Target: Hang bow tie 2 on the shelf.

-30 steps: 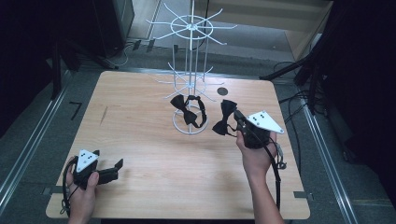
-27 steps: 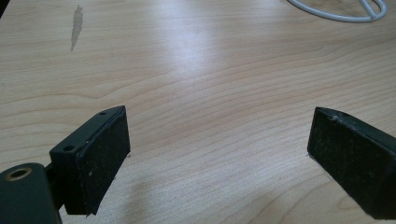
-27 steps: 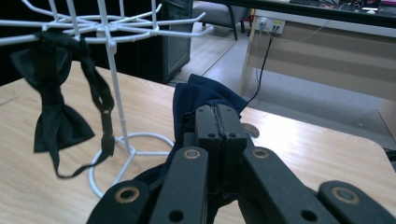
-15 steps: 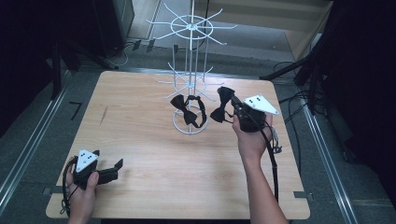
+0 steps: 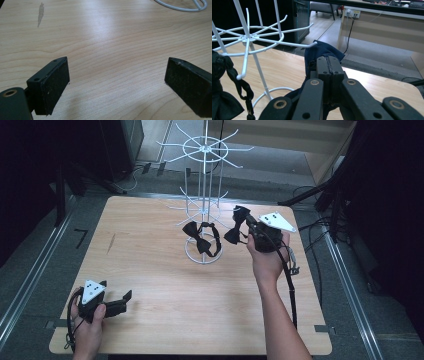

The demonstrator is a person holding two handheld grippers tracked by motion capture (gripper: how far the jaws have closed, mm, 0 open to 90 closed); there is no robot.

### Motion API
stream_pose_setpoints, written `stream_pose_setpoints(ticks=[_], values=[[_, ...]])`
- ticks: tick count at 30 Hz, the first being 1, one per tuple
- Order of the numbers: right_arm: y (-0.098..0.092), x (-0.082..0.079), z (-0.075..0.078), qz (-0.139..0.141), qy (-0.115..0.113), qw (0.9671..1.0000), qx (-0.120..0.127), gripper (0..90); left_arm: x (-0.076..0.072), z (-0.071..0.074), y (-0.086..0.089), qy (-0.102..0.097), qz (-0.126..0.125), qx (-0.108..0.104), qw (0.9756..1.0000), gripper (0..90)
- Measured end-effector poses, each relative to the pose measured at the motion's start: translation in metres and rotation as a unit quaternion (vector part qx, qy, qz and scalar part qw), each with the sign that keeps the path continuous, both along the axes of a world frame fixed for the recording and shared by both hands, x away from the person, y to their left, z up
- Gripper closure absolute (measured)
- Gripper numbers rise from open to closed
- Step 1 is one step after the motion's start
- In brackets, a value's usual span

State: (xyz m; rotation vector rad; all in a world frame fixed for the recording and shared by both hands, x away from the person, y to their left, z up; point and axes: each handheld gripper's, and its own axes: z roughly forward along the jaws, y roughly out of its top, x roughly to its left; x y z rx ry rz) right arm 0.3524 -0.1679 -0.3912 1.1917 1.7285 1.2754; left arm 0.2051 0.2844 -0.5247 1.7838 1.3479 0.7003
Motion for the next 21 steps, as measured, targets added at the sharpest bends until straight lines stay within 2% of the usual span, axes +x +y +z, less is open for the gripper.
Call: stream_pose_setpoints(ticks=[12, 21], values=[[0.009, 0.013, 0.004, -0.013, -0.002, 0.9999, 0.006, 90.0, 0.000, 0.000, 0.001, 0.000, -0.001, -0.002, 1.0000, 6.5], [0.006, 0.027, 0.008, -0.029, 0.004, 0.9996, 0.004, 90.0, 0.000, 0.000, 0.001, -0.001, -0.001, -0.006, 1.0000, 6.5]])
